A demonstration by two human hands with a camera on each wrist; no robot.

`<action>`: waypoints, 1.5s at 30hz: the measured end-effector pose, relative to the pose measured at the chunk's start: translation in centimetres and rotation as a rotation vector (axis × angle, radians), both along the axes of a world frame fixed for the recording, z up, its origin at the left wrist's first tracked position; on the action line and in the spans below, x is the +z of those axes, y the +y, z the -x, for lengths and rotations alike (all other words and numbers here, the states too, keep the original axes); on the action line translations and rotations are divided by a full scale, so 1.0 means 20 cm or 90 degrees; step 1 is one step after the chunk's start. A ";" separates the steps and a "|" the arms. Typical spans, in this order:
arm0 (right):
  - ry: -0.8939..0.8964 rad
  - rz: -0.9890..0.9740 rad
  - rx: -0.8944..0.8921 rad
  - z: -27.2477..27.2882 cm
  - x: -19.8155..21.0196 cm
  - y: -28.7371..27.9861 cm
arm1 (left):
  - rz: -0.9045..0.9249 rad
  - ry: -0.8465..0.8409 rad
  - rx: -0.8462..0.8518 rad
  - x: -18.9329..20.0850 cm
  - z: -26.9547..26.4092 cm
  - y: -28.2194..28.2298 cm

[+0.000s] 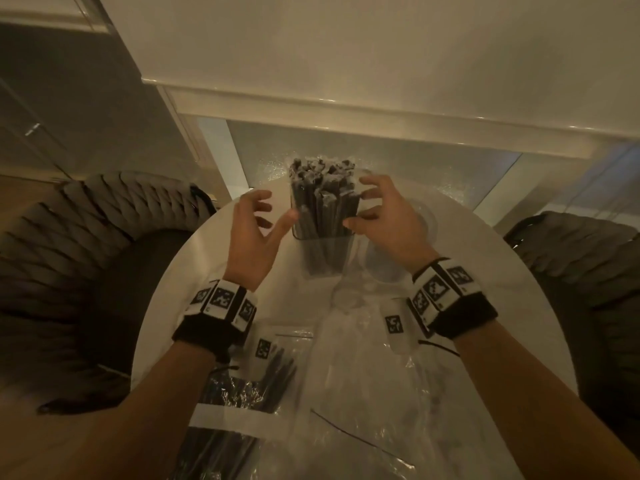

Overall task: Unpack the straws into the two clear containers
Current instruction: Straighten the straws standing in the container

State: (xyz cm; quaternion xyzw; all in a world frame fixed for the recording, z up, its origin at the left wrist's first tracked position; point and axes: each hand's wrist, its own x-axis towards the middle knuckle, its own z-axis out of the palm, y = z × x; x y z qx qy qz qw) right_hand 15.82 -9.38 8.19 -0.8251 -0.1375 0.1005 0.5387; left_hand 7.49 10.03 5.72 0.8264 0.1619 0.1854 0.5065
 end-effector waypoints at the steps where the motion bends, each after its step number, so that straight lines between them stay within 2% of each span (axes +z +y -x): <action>1: 0.010 0.006 0.011 -0.01 -0.01 0.00 | -0.025 0.032 -0.040 -0.01 0.00 0.00; 3: 0.033 0.018 0.039 -0.03 0.00 0.03 | -0.093 0.134 -0.122 -0.03 -0.05 0.01; 5: 0.018 0.026 0.080 -0.07 0.02 0.07 | -0.101 0.182 -0.171 -0.01 -0.13 0.01; 9: -0.058 0.051 0.105 -0.17 0.18 0.11 | 0.042 0.133 -0.217 0.12 -0.30 0.05; 13: -0.084 0.052 0.070 -0.25 0.21 0.10 | 0.062 0.094 -0.269 0.21 -0.41 0.04; 18: -0.073 0.114 0.062 -0.21 0.03 0.11 | 0.132 0.172 -0.233 0.08 -0.39 0.03; 21: -0.052 0.113 0.046 -0.21 0.02 0.12 | 0.139 0.211 -0.225 0.04 -0.40 0.04; 26: 0.147 -0.033 0.044 -0.15 0.07 0.01 | 0.123 0.212 -0.283 0.06 -0.34 0.04; 30: 0.111 -0.071 -0.023 -0.05 0.08 -0.13 | 0.212 0.149 -0.227 0.04 -0.21 0.08; 32: 0.089 -0.063 -0.009 0.01 0.05 -0.14 | 0.195 0.125 -0.226 0.01 -0.15 0.04; 36: 0.125 0.000 0.059 0.00 0.00 -0.05 | 0.163 0.123 -0.224 -0.03 -0.21 -0.02; 39: 0.060 0.103 0.107 -0.06 -0.01 0.02 | 0.035 0.192 -0.243 0.00 -0.34 0.05; 42: 0.040 0.117 0.078 -0.04 -0.04 0.07 | -0.041 0.269 -0.309 0.03 -0.43 0.13; 45: 0.044 0.072 0.033 0.00 -0.08 0.08 | 0.005 0.288 -0.348 0.07 -0.43 0.16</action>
